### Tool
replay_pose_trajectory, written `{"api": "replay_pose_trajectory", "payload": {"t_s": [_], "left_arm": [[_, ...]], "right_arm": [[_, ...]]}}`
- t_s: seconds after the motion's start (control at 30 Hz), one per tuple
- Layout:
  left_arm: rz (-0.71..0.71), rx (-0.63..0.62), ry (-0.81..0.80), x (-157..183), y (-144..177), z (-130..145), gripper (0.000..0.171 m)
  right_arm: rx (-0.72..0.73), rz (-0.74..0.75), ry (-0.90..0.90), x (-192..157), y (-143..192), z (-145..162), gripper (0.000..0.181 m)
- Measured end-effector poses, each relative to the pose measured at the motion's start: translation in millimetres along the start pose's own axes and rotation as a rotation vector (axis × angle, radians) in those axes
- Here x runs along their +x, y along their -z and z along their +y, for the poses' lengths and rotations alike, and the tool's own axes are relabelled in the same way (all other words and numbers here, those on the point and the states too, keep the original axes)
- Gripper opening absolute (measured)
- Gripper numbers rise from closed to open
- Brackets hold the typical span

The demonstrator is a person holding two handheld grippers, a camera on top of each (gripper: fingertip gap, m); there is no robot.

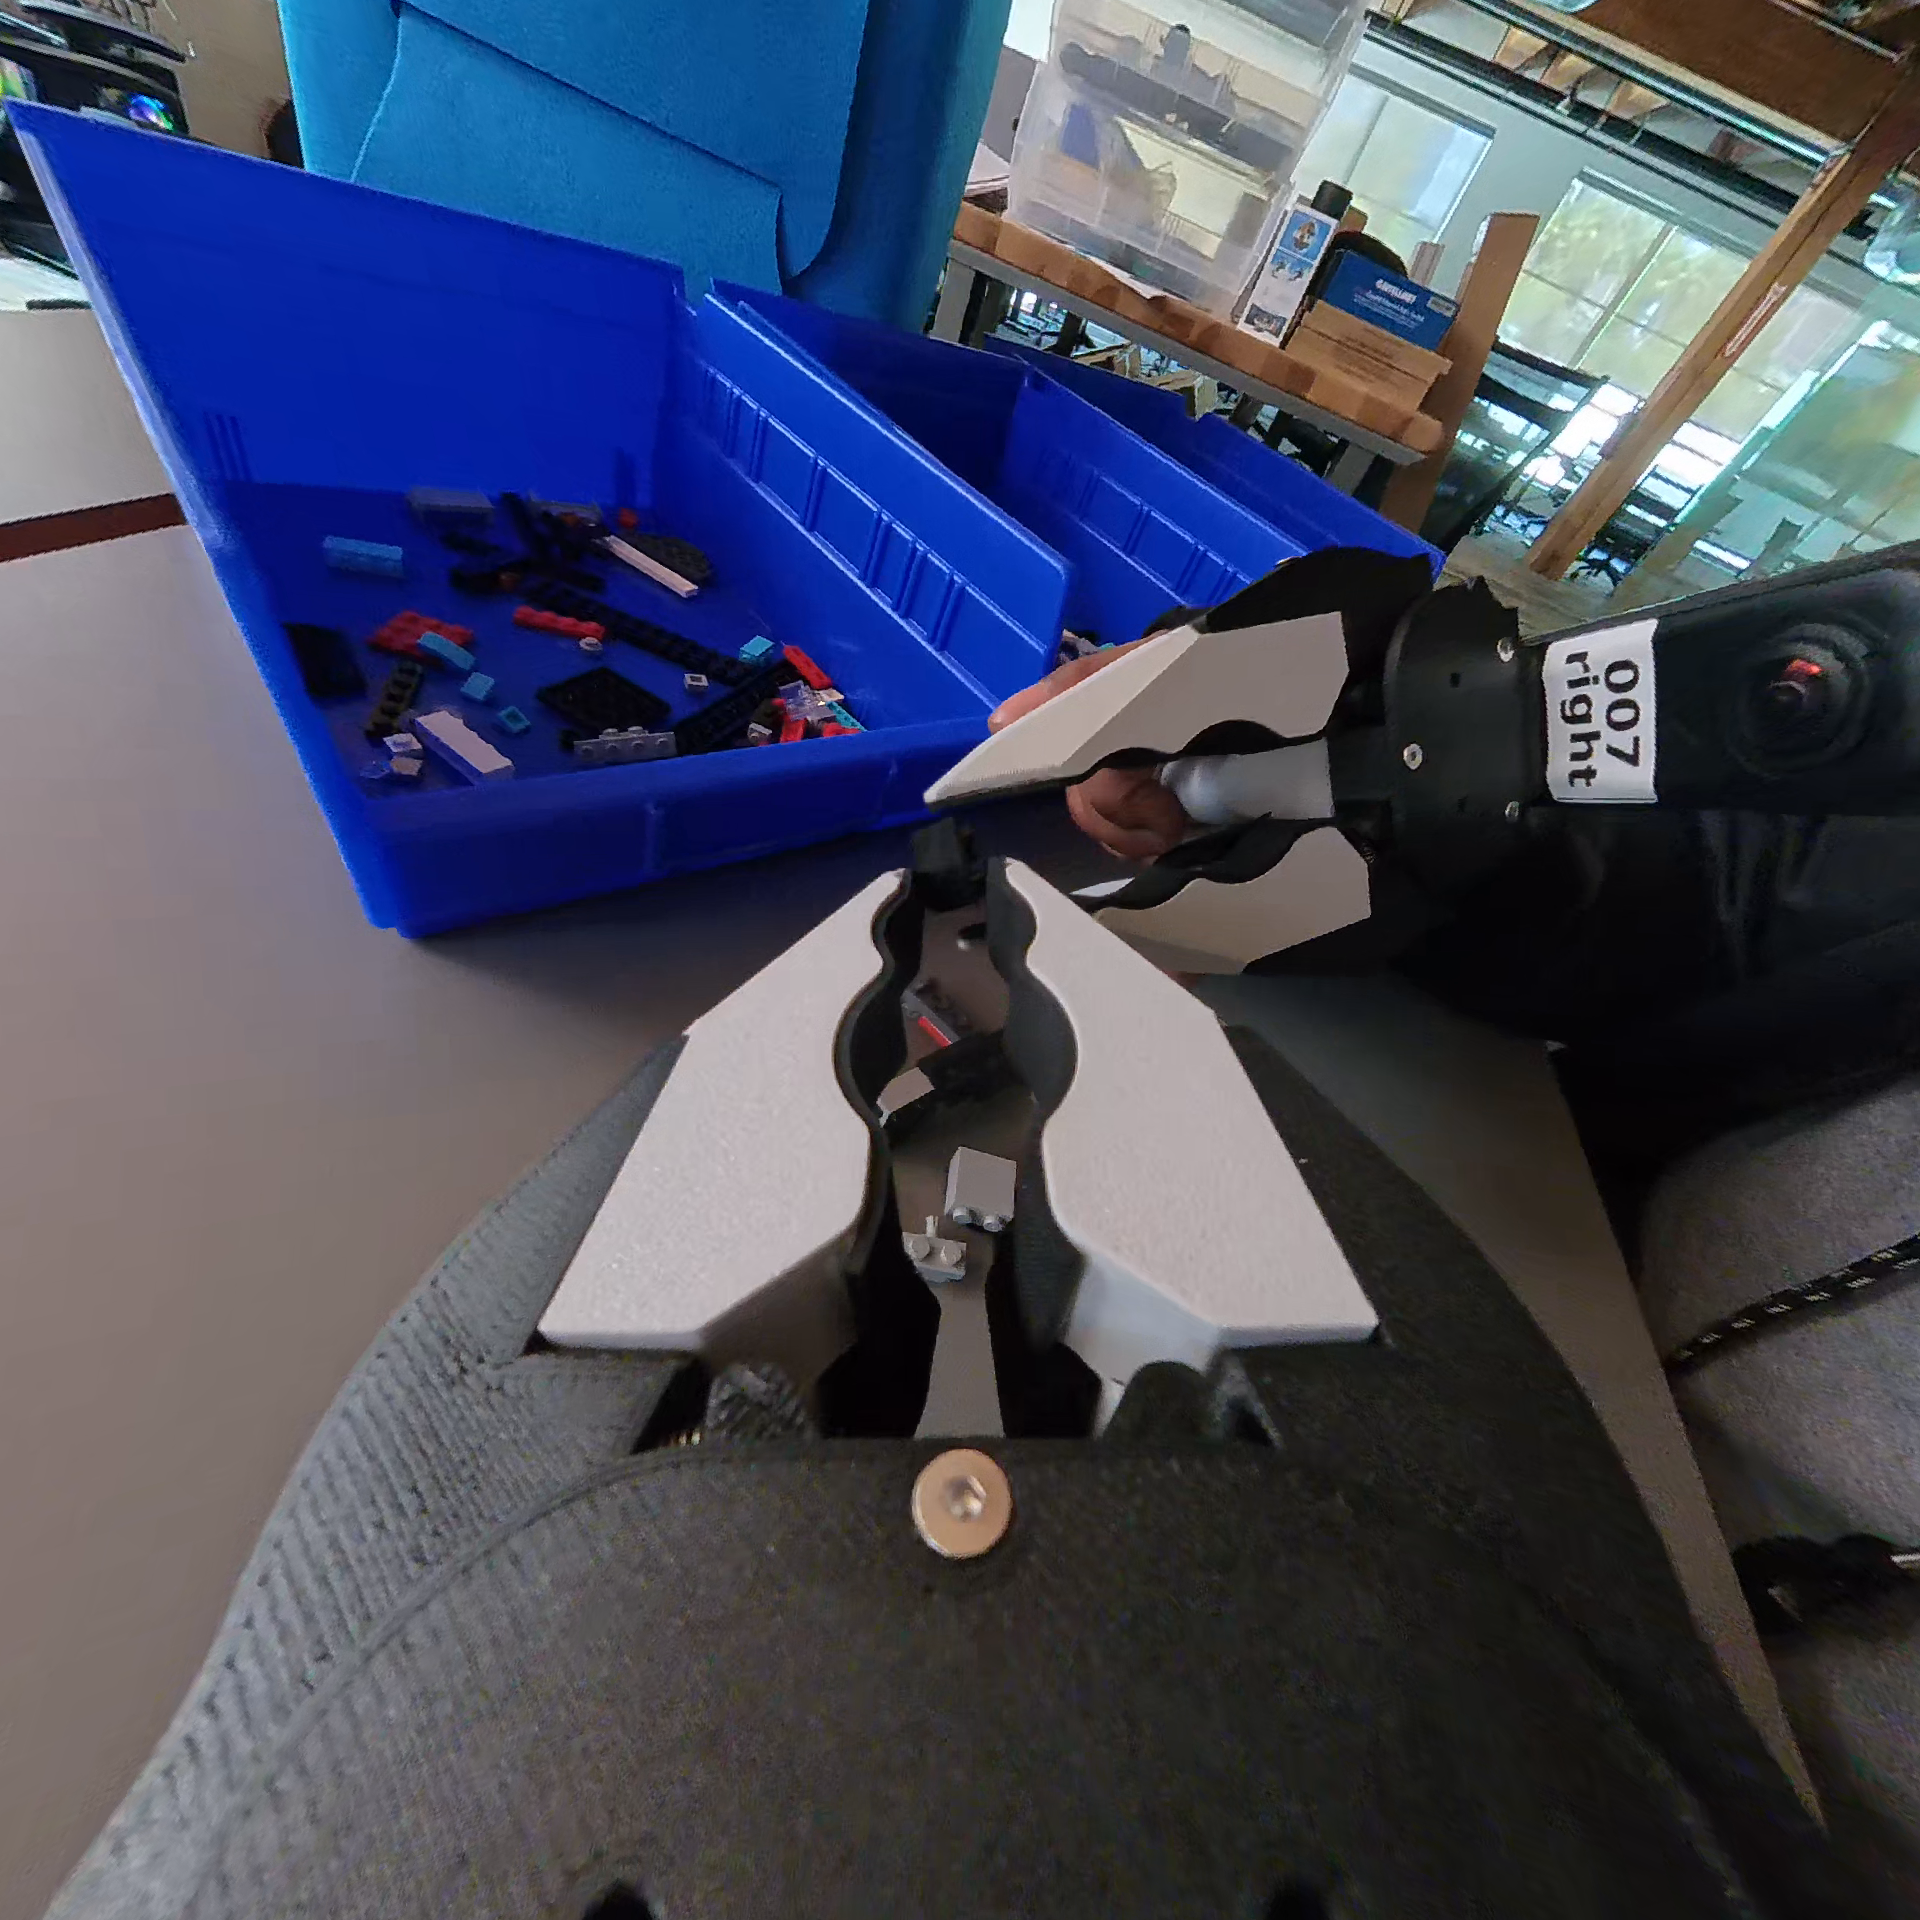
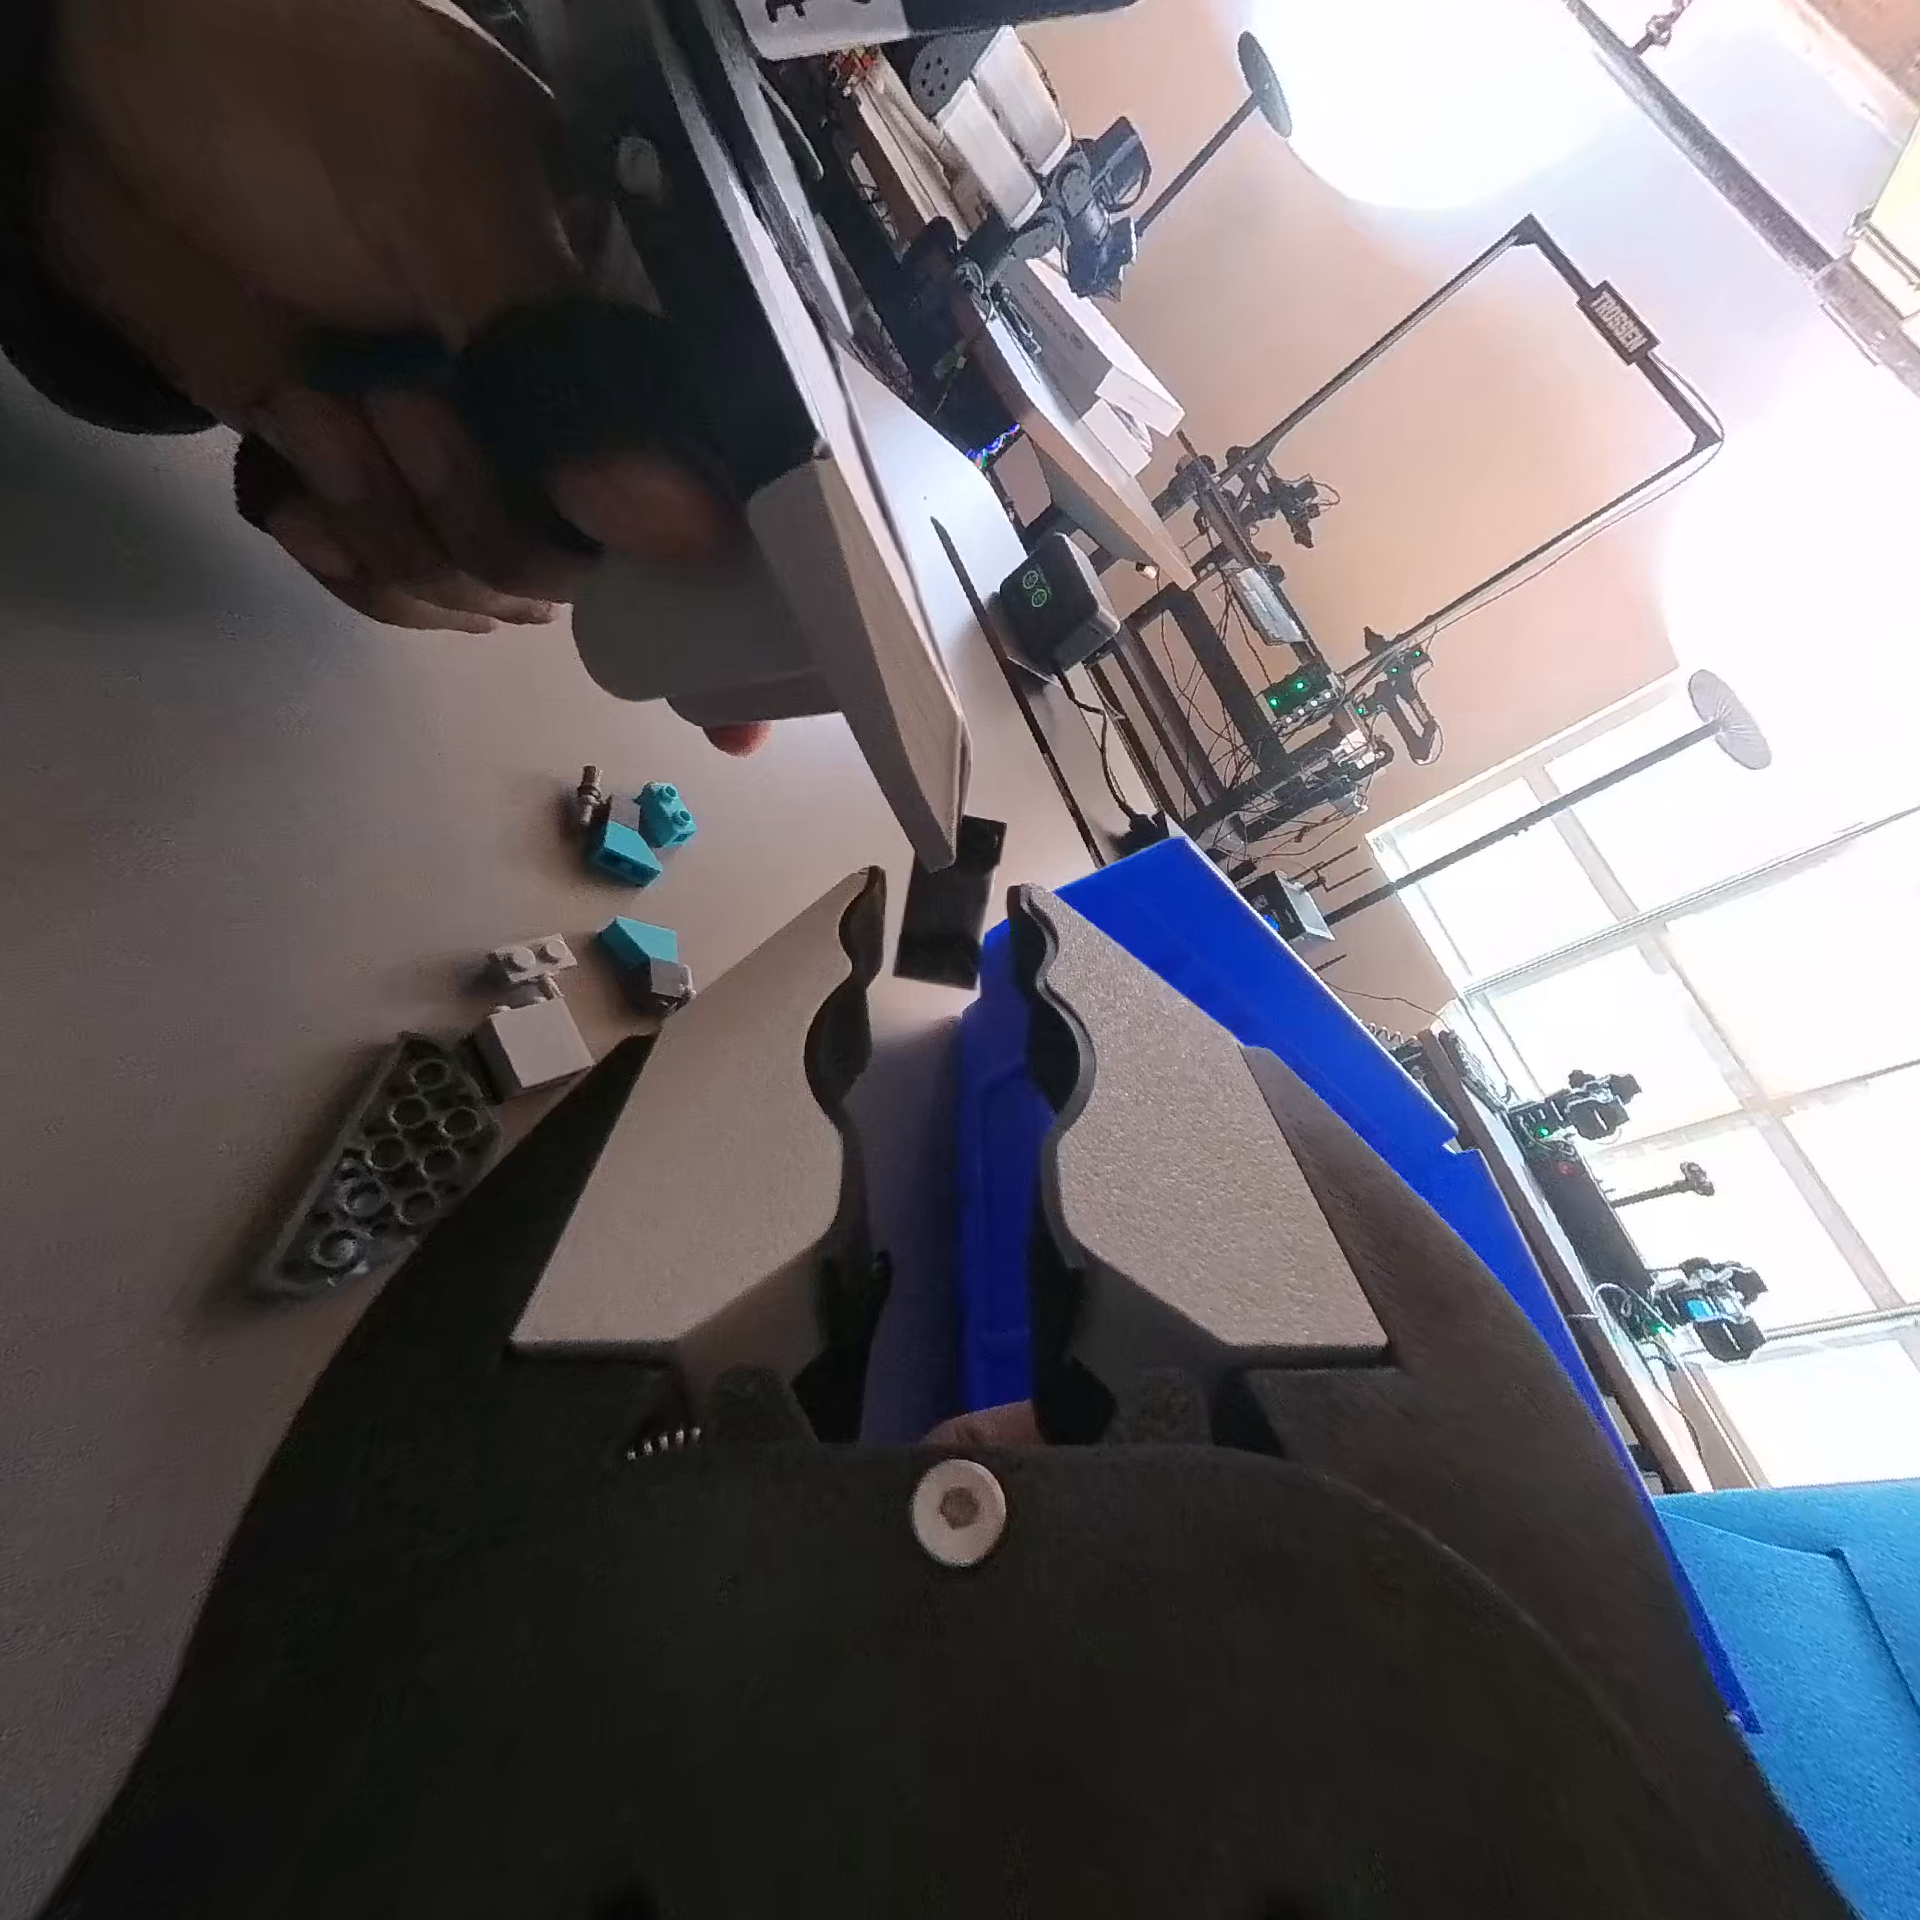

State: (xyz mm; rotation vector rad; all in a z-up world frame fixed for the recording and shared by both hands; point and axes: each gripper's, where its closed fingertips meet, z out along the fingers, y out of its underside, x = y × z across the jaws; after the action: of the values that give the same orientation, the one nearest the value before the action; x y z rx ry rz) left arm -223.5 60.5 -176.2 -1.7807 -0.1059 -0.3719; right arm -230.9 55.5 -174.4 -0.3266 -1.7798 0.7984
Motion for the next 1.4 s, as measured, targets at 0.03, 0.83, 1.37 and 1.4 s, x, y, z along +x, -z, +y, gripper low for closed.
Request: {"api": "replay_pose_trajectory", "payload": {"t_s": [0.03, 0.83, 1.37, 1.4], "left_arm": [[0.002, 0.000, -0.006, 1, 0, 0, 0.012], [0.200, 0.018, 0.010, 15, 9, -2, 0.011], [0.265, 0.123, 0.207, 5, 19, -18, 0.037], [0.253, 0.126, 0.195, 4, 20, -18, 0.041]], "right_arm": [[-0.004, -0.003, 0.001, -1, -1, 0, 0.024], [0.156, -0.317, -0.641, -4, 7, -17, 0.017], [0.119, -0.124, -0.366, 4, 1, -15, 0.016], [0.127, -0.115, -0.361, 5, 1, -17, 0.016]]}}
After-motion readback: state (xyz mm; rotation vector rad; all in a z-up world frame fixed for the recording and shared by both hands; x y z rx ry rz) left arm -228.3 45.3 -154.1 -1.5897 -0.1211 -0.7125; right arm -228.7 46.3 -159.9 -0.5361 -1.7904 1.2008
